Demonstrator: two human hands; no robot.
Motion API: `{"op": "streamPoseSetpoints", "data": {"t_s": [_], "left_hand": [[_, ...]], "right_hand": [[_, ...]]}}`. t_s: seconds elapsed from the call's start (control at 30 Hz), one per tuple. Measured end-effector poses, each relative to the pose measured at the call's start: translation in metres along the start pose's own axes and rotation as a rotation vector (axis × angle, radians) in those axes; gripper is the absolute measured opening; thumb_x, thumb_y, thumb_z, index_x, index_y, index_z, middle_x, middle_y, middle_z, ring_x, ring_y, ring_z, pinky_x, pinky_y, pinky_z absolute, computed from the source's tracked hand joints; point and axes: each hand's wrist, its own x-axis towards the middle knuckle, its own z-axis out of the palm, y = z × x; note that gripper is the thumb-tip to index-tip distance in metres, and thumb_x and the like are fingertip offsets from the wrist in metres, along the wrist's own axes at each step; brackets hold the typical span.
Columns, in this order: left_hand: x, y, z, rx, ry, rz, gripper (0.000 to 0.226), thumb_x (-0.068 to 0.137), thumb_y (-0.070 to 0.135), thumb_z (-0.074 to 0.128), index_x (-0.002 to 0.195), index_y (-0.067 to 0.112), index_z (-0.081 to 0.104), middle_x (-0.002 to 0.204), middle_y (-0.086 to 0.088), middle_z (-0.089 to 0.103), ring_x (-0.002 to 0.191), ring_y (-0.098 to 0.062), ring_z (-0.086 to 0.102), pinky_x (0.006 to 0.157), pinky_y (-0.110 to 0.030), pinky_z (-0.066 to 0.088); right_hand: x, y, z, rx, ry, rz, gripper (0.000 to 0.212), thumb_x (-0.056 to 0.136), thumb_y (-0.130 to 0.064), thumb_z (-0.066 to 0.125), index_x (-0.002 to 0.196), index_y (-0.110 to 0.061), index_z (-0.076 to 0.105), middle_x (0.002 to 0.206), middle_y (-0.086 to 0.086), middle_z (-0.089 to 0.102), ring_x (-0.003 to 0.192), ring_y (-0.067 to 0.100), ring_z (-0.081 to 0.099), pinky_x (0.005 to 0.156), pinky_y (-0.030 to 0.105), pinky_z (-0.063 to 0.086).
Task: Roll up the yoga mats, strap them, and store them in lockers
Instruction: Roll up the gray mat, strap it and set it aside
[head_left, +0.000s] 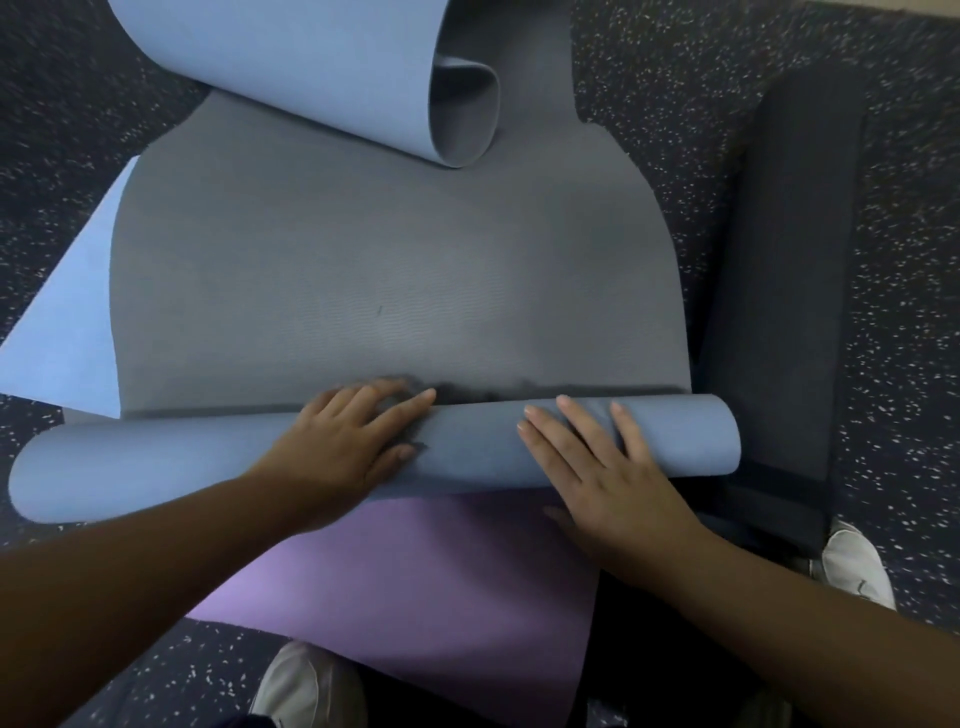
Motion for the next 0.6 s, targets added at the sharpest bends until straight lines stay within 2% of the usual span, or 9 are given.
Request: {"op": "streamPoseSetpoints", "data": {"t_s": [0.1,0.2,0.3,0.37,0.43,0.6], "left_hand": [[-0.004,0.010,0.004,0.088,0.069,0.100,0.053,0.100,0.048,0.023,0.146,0.023,0.031,0.138,-0.014,0.051,0.125,-0.032,0.048,0.103,-0.048,0.034],[-0.010,0.017,0.013,0.149,0.094,0.155,0.065,0.091,0.042,0.040,0.152,0.028,0.019,0.145,-0.017,0.042,0.135,-0.034,0.035,0.107,-0.053,0.027],[-0.010,0.016,0.017,0.195,0.091,0.169,0.071,0.088,0.043,0.042,0.153,0.029,0.016,0.150,-0.017,0.034,0.139,-0.034,0.028,0.108,-0.055,0.023],[-0.006,0.012,0.016,0.222,0.065,0.180,0.073,0.086,0.046,0.042,0.152,0.028,0.017,0.151,-0.017,0.034,0.139,-0.034,0.027,0.107,-0.054,0.024],[0.002,0.005,0.015,0.249,0.031,0.183,0.077,0.083,0.050,0.041,0.152,0.029,0.016,0.151,-0.016,0.034,0.139,-0.032,0.027,0.106,-0.055,0.026],[0.025,-0.005,0.006,0.287,-0.046,0.144,0.077,0.080,0.059,0.038,0.150,0.030,0.022,0.149,-0.013,0.040,0.135,-0.034,0.039,0.097,-0.061,0.039]], "right_hand": [[0.014,0.005,-0.004,0.006,-0.051,0.056,0.096,0.065,-0.050,0.076,0.143,-0.012,0.035,0.146,0.002,0.046,0.134,0.030,0.042,0.102,0.061,0.035],[0.028,0.012,-0.005,0.022,-0.035,0.088,0.091,0.067,-0.048,0.077,0.141,-0.014,0.038,0.142,0.001,0.050,0.133,0.031,0.044,0.102,0.063,0.033],[0.038,0.019,-0.005,0.007,-0.034,0.060,0.076,0.075,-0.046,0.068,0.140,-0.012,0.046,0.139,0.001,0.053,0.131,0.031,0.047,0.101,0.063,0.034],[0.041,0.020,-0.005,-0.006,-0.049,0.069,0.062,0.085,-0.042,0.050,0.138,-0.012,0.049,0.138,0.001,0.054,0.131,0.030,0.047,0.101,0.062,0.034],[0.042,0.020,-0.003,0.022,-0.040,0.104,0.056,0.087,-0.034,0.037,0.137,-0.011,0.050,0.138,0.003,0.055,0.129,0.028,0.049,0.101,0.060,0.036],[0.037,0.021,-0.002,0.079,-0.011,0.149,0.057,0.083,-0.032,0.036,0.134,-0.008,0.045,0.140,0.010,0.051,0.128,0.028,0.049,0.101,0.055,0.038]]}}
